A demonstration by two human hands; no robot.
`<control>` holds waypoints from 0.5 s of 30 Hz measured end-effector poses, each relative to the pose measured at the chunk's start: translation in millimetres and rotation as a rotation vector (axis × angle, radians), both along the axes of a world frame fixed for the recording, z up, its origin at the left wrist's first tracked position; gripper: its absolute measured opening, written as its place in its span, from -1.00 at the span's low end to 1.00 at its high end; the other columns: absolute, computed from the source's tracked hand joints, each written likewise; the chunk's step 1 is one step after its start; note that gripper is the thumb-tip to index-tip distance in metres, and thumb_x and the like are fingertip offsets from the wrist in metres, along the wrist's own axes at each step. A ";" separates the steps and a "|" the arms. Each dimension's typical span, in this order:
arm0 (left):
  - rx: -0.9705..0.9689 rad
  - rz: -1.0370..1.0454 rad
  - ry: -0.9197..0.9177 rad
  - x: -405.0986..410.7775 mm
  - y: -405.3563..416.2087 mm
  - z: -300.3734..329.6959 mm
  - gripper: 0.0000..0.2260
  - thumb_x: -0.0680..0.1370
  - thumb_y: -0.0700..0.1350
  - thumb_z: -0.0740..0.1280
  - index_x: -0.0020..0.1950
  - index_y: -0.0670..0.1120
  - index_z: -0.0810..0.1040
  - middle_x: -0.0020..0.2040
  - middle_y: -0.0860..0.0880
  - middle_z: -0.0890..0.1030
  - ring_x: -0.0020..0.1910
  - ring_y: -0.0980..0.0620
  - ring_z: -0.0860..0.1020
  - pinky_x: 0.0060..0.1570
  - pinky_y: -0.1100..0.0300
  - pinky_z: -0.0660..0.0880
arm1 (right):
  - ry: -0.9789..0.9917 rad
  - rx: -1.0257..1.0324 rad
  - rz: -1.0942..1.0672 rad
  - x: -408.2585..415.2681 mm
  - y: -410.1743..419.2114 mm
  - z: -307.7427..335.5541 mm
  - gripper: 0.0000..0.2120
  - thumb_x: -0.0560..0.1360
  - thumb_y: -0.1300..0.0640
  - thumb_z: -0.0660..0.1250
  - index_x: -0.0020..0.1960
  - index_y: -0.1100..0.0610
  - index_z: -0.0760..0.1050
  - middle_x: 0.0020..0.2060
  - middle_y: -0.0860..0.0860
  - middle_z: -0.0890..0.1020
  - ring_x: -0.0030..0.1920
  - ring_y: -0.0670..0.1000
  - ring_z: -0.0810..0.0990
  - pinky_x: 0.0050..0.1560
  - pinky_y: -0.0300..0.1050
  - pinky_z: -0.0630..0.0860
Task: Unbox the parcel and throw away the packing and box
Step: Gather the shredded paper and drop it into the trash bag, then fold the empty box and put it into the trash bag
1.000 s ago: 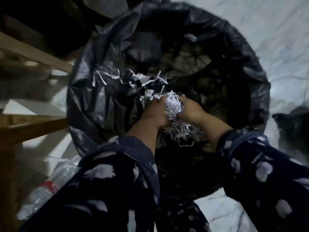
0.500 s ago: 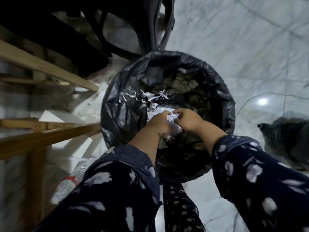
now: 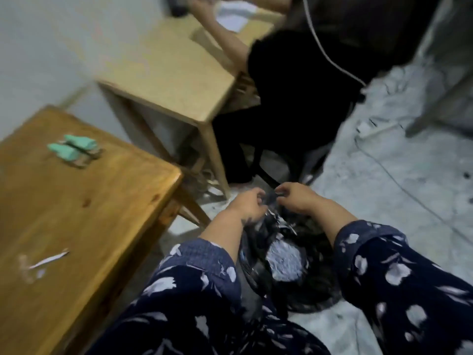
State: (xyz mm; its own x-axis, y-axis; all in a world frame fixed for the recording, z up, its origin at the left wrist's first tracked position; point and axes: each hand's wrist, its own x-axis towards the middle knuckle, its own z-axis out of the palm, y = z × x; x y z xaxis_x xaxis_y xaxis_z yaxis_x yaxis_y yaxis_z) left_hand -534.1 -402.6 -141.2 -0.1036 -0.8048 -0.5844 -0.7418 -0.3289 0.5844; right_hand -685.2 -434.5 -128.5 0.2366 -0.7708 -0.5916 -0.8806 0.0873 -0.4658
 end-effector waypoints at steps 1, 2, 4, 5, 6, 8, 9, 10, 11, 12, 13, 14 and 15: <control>-0.028 0.048 -0.012 16.0 4.2 15.3 -0.61 0.57 -0.09 0.31 0.38 -0.10 0.40 0.22 -0.07 0.56 0.22 -0.02 0.51 0.11 0.24 0.36 | 0.003 -0.024 0.050 18.5 -3.7 14.8 -0.62 0.54 0.07 0.26 0.35 0.08 0.43 0.25 0.07 0.55 0.24 0.10 0.52 0.11 -0.14 0.42; -0.056 0.100 -0.014 32.3 8.7 28.9 -0.61 0.57 -0.08 0.31 0.39 -0.09 0.39 0.23 -0.04 0.55 0.21 -0.01 0.50 0.07 0.27 0.35 | 0.001 -0.053 0.095 37.5 -6.6 28.3 -0.62 0.54 0.07 0.26 0.34 0.07 0.43 0.25 0.08 0.56 0.23 0.10 0.52 0.09 -0.16 0.42; -0.098 0.197 -0.015 67.8 20.5 52.3 -0.61 0.57 -0.08 0.30 0.40 -0.06 0.38 0.25 -0.03 0.54 0.20 -0.01 0.51 0.12 0.23 0.41 | -0.013 -0.108 0.184 78.8 -8.5 53.1 -0.63 0.53 0.07 0.27 0.33 0.07 0.44 0.24 0.09 0.57 0.23 0.10 0.53 0.12 -0.16 0.41; -0.115 0.240 -0.023 86.2 27.5 61.7 -0.61 0.57 -0.08 0.30 0.40 -0.06 0.39 0.25 -0.04 0.55 0.20 -0.02 0.52 0.17 0.17 0.44 | -0.022 -0.131 0.238 100.6 -6.5 65.5 -0.63 0.53 0.08 0.27 0.33 0.08 0.44 0.23 0.09 0.57 0.23 0.10 0.53 0.13 -0.17 0.40; -0.140 0.282 -0.033 104.6 35.3 71.0 -0.62 0.57 -0.08 0.30 0.39 -0.07 0.40 0.24 -0.06 0.56 0.20 -0.04 0.53 0.20 0.13 0.45 | -0.027 -0.152 0.294 122.6 -2.7 77.3 -0.63 0.53 0.10 0.27 0.32 0.09 0.45 0.22 0.09 0.58 0.23 0.10 0.53 0.13 -0.17 0.39; -0.191 0.379 -0.058 141.6 54.0 88.5 -0.62 0.56 -0.11 0.30 0.38 -0.08 0.42 0.23 -0.09 0.56 0.21 -0.07 0.53 0.20 0.14 0.44 | -0.033 -0.185 0.400 166.7 7.5 96.0 -0.63 0.52 0.10 0.28 0.32 0.10 0.45 0.22 0.11 0.58 0.22 0.11 0.53 0.15 -0.14 0.42; -0.208 0.434 -0.068 160.5 64.8 95.3 -0.63 0.56 -0.10 0.30 0.37 -0.07 0.43 0.23 -0.09 0.56 0.21 -0.08 0.53 0.17 0.17 0.42 | -0.039 -0.193 0.442 188.7 14.2 103.2 -0.62 0.52 0.09 0.28 0.32 0.10 0.45 0.23 0.12 0.57 0.21 0.11 0.54 0.15 -0.11 0.44; -0.223 0.485 -0.079 179.3 76.2 101.0 -0.63 0.56 -0.09 0.30 0.37 -0.05 0.43 0.24 -0.08 0.55 0.21 -0.07 0.53 0.15 0.18 0.41 | -0.044 -0.201 0.483 210.3 21.7 109.4 -0.62 0.53 0.09 0.27 0.33 0.09 0.44 0.24 0.11 0.56 0.21 0.11 0.54 0.14 -0.09 0.46; -0.235 0.530 -0.096 198.9 88.4 106.1 -0.63 0.56 -0.09 0.30 0.37 -0.05 0.43 0.25 -0.07 0.54 0.20 -0.07 0.52 0.14 0.18 0.40 | -0.048 -0.211 0.525 231.9 30.0 114.0 -0.62 0.54 0.08 0.26 0.35 0.08 0.43 0.25 0.11 0.55 0.20 0.11 0.54 0.15 -0.08 0.47; -0.248 0.568 -0.117 218.0 101.2 110.2 -0.64 0.57 -0.09 0.30 0.37 -0.05 0.43 0.26 -0.07 0.54 0.21 -0.06 0.52 0.15 0.16 0.41 | -0.050 -0.214 0.564 252.3 39.2 117.5 -0.61 0.55 0.07 0.24 0.37 0.06 0.41 0.25 0.10 0.55 0.18 0.10 0.55 0.14 -0.07 0.47; -0.254 0.607 -0.133 236.6 113.9 112.5 -0.64 0.58 -0.09 0.29 0.37 -0.06 0.43 0.27 -0.08 0.54 0.22 -0.06 0.52 0.17 0.15 0.42 | -0.058 -0.209 0.597 271.6 49.2 119.9 -0.62 0.56 0.05 0.23 0.37 0.04 0.40 0.22 0.09 0.56 0.13 0.09 0.57 0.11 -0.07 0.48; -0.258 0.644 -0.147 254.0 127.0 113.4 -0.65 0.58 -0.10 0.29 0.37 -0.07 0.43 0.28 -0.08 0.53 0.24 -0.05 0.51 0.20 0.14 0.42 | -0.074 -0.199 0.627 290.0 59.8 120.6 -0.62 0.57 0.05 0.22 0.38 0.03 0.39 0.21 0.08 0.57 0.10 0.08 0.57 0.07 -0.08 0.48; -0.259 0.680 -0.163 271.0 140.3 113.4 -0.65 0.58 -0.10 0.28 0.37 -0.08 0.43 0.30 -0.09 0.53 0.26 -0.05 0.50 0.21 0.14 0.42 | -0.086 -0.191 0.657 308.3 71.2 121.1 -0.63 0.58 0.06 0.22 0.37 0.03 0.39 0.21 0.07 0.56 0.10 0.08 0.57 0.06 -0.10 0.46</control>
State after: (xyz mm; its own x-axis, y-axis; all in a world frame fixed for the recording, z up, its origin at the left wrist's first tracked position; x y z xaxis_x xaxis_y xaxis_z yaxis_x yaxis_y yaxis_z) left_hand -263.1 -262.3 -27.8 0.5382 -0.7746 -0.3323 -0.5076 -0.6126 0.6058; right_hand -376.9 -363.3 -7.5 0.7303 -0.5402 -0.4182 -0.6820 -0.5425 -0.4904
